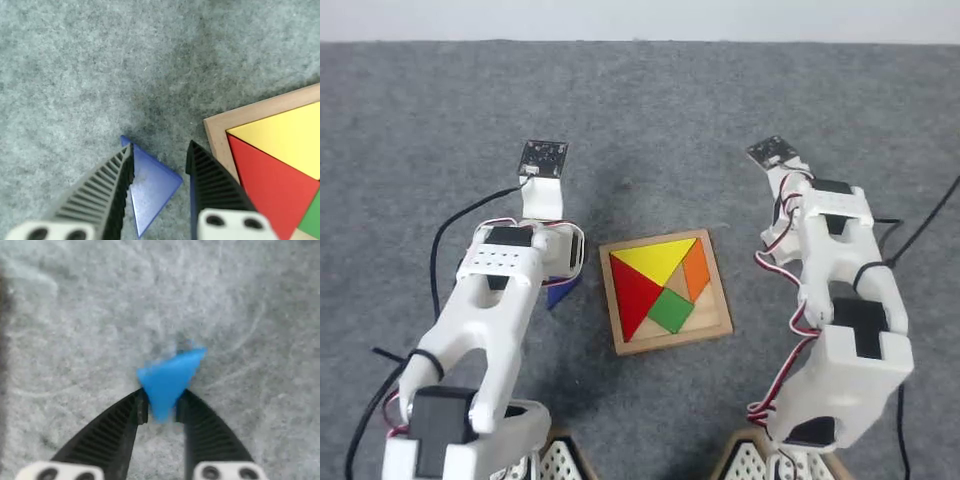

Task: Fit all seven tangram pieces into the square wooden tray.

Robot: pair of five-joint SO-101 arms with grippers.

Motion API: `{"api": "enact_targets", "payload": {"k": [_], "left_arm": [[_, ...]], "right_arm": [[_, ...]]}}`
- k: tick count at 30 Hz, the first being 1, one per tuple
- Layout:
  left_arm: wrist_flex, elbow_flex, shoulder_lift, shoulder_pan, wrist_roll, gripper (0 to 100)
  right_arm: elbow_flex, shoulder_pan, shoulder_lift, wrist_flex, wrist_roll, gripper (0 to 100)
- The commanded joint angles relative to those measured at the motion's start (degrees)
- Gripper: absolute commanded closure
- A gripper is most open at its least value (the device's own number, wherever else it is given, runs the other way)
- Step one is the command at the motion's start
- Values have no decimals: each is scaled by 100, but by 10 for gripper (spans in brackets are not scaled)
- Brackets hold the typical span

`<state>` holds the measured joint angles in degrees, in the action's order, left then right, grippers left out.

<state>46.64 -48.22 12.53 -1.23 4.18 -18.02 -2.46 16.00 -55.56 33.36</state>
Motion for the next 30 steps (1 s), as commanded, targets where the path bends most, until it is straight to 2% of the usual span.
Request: {"api": "enact_targets", "payload": {"k": [1,4,7,12,13,16,21,23,30], "left_arm": [[-79,31,290,18,9,835],[-79,31,290,18,9,835],[-79,31,290,18,9,835],[-79,31,290,18,9,835],[-88,31,290,18,9,835],[-79,31,290,18,9,835],[-79,31,290,18,9,835],[-70,31,290,18,9,835],[-70,31,290,18,9,835]], "right_arm": [[211,13,-13,-22,-132,941],[176,22,-48,-92,-237,944],[352,31,-119,-444,-1002,944],[923,215,-277,-1587,-3648,939],[1064,312,-268,-1789,-3974,937],[1398,655,-268,-2149,-4035,868],[1582,971,-259,-1886,-4484,711],[1556,910,-251,-1578,-4545,711],[1679,444,382,-1086,-4176,820]]}}
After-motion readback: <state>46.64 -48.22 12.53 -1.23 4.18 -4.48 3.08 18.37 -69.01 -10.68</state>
